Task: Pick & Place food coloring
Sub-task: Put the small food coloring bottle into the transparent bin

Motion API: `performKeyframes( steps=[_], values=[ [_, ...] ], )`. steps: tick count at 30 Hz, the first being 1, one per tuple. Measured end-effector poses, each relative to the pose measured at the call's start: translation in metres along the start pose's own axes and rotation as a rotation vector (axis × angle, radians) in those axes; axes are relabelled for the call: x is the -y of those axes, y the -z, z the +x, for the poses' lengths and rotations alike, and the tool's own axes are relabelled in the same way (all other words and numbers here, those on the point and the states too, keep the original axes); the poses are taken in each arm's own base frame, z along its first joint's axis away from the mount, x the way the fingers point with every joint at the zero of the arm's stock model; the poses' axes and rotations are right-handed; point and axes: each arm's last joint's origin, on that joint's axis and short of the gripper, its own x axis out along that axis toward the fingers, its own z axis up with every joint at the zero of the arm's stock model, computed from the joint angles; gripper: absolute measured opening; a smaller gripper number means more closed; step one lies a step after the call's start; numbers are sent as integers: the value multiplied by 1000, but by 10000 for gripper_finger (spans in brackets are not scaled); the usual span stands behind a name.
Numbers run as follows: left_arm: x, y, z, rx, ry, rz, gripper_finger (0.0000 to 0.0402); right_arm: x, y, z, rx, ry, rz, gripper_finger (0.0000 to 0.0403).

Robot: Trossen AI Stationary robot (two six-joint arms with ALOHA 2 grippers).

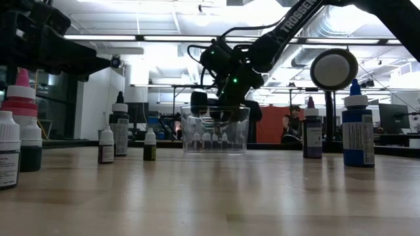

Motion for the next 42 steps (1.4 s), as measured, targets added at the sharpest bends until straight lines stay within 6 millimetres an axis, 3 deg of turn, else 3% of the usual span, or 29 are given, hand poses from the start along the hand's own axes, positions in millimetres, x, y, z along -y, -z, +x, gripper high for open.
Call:
performKeyframes(
  steps=[28, 36, 42],
  values=[
    [0, 0, 0, 0, 1, 0, 239, 11, -2, 11, -123, -22, 11, 45],
    [0, 0, 0, 0, 1, 0, 239, -2, -2, 28, -142, -54, -49, 45],
    [0, 0, 0, 0, -1, 0, 239, -4, -2, 26, -99, -5, -54, 45]
  ],
)
